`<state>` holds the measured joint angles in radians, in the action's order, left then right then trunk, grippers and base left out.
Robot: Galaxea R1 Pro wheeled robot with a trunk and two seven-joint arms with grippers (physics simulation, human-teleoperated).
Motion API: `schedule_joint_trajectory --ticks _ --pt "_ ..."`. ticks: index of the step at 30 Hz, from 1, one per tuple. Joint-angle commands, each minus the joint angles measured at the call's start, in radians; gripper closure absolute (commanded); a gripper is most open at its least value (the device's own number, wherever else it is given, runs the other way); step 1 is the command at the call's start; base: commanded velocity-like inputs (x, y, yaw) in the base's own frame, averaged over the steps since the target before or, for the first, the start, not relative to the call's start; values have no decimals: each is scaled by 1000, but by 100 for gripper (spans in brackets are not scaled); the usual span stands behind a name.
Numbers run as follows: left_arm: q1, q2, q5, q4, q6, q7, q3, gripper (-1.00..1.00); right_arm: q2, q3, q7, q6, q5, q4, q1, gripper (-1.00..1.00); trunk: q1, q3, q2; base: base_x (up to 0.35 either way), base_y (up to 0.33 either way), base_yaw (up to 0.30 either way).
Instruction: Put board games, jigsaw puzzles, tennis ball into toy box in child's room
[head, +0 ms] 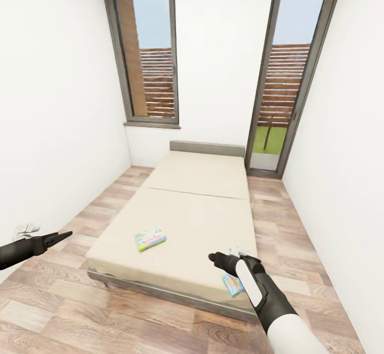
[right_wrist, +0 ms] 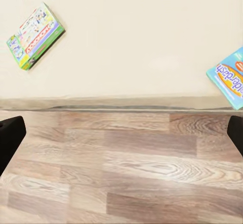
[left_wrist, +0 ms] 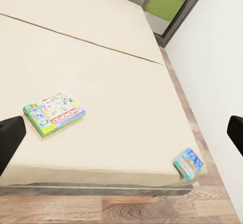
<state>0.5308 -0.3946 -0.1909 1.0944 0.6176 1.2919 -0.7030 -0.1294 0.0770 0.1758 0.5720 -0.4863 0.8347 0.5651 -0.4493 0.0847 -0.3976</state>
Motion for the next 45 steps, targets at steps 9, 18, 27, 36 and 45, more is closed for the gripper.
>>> schedule_joint_trajectory --ticks 9,18,27,36,45 --pt "2 0 -8 1 9 10 -3 -100 -2 4 11 1 -7 1 1 -100 -1 2 -2 -15 21 -242" --pt "2 0 -8 1 8 11 -3 -100 -4 4 10 0 -6 1 1 -100 -1 2 -2 -51 1 -274" --pt "2 0 -7 1 9 11 -3 -100 -2 4 10 -1 -8 1 0 -100 -1 2 -2 -62 51 -133" --pt "2 0 -4 1 8 12 -3 -100 5 4 5 -2 -6 1 -1 -100 -1 2 -2 -12 12 -32" --pt "2 0 -4 1 9 12 -3 -100 11 -7 1 -93 -21 -1 -2 -100 -1 2 -2 0 7 -3"
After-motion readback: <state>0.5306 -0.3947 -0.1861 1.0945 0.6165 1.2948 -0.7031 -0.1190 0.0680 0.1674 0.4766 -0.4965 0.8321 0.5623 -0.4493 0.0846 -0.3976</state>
